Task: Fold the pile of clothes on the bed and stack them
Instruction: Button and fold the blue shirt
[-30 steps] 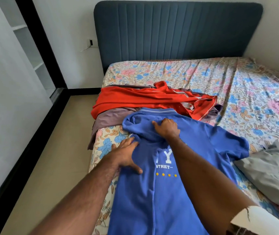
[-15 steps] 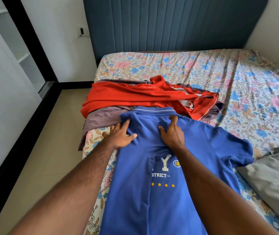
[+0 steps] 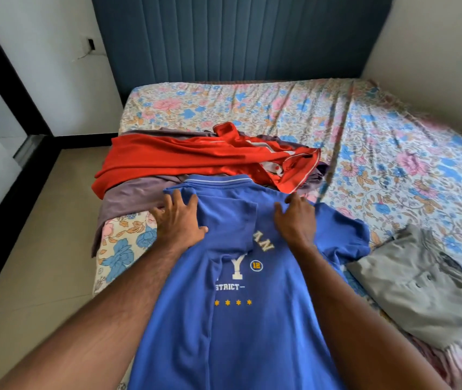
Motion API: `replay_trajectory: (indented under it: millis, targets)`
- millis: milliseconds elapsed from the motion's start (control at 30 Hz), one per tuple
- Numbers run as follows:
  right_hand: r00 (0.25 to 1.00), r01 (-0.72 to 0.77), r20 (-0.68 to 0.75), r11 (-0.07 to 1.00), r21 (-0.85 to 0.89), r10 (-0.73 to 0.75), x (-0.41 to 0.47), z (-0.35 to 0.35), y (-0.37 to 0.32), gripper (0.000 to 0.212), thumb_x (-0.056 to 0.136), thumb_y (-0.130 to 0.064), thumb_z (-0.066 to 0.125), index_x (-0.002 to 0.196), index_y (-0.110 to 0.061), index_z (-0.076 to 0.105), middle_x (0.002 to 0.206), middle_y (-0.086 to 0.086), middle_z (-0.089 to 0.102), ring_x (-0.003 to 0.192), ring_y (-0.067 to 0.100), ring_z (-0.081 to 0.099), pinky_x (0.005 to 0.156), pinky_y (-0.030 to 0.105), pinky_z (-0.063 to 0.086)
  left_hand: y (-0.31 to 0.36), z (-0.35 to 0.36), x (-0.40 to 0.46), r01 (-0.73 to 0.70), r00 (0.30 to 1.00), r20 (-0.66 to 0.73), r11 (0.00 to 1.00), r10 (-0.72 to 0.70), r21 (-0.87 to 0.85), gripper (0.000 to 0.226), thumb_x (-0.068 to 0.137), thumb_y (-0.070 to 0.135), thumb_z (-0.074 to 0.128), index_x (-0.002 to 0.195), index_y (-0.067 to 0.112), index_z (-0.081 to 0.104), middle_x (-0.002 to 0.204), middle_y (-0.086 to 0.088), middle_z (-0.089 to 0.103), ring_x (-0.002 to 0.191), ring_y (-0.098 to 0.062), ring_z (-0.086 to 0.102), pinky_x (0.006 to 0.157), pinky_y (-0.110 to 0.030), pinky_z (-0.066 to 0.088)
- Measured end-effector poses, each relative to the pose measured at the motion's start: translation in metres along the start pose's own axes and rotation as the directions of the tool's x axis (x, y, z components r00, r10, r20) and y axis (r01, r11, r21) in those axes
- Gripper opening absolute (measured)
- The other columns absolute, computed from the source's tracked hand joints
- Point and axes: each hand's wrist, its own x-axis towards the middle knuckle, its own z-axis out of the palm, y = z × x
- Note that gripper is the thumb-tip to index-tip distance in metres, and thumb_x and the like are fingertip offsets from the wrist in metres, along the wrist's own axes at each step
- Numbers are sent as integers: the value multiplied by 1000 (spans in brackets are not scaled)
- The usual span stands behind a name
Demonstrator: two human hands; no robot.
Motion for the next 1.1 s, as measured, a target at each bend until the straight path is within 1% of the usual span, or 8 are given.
replay_trajectory:
  millis: [200,333,500,667,767,867,1033,1100]
  targets:
    - [928,-343,-164,939,-30,334,7,-76,95,45,84,-25,55,124,-5,59,129,24,58,122,44,55,102,50,44,54,3,-19,-203,979,-2,977,203,-67,71,80,58,71,139,28,45,138,-9,38,135,-32,33,106,-57,35]
    - [896,-412,43,864,-288,442,1,-99,123,54,88,-43,60,132,-12,56,134,14,59,127,36,54,107,55,34,80,2,-27,-275,960,26,958,278,-84,61,87,56,64,139,28,46,136,-6,41,134,-29,34,105,-53,35]
    - [902,-318,247,932,-171,353,10,-102,126,49,78,-45,70,109,-8,67,95,8,69,94,29,64,95,46,49,102,-4,-37,-287,952,67,949,298,-132,60,89,59,60,140,30,45,136,-4,43,134,-26,33,104,-53,33]
    - [993,-112,41,992,53,109,1,-104,110,33,102,-28,52,124,-4,52,115,30,65,104,45,63,82,47,49,101,-4,-39,-219,944,141,883,300,-416,59,86,51,70,136,27,51,133,-6,51,131,-28,46,105,-48,42]
    - [998,-25,-67,998,-51,21,-5,-107,97,30,103,-38,48,120,-14,47,105,27,66,96,46,64,73,46,46,92,-5,-39,-115,962,116,750,248,-652,49,88,36,75,132,18,60,117,-7,63,113,-23,61,97,-30,46]
    - [985,69,-147,986,-152,-92,-13,-115,60,23,105,-38,43,123,-23,47,97,24,68,89,44,65,69,42,41,81,-4,-39,-7,981,106,578,162,-816,34,89,23,75,121,15,65,104,-5,68,100,-19,67,89,-29,52]
    - [955,256,-79,930,-265,-286,-30,-94,-32,35,95,-5,44,128,-15,47,99,20,72,89,41,70,67,39,43,68,-19,-45,396,915,390,-42,108,-917,34,99,41,60,114,11,62,100,-19,72,86,-28,72,81,-39,58]
    - [940,326,-3,897,-297,-342,-43,-71,-72,50,95,-6,45,144,-15,40,108,16,72,97,39,71,73,40,51,60,-21,-45,473,880,462,-137,107,-870,49,98,57,50,112,11,61,98,-22,73,86,-32,73,82,-43,58]
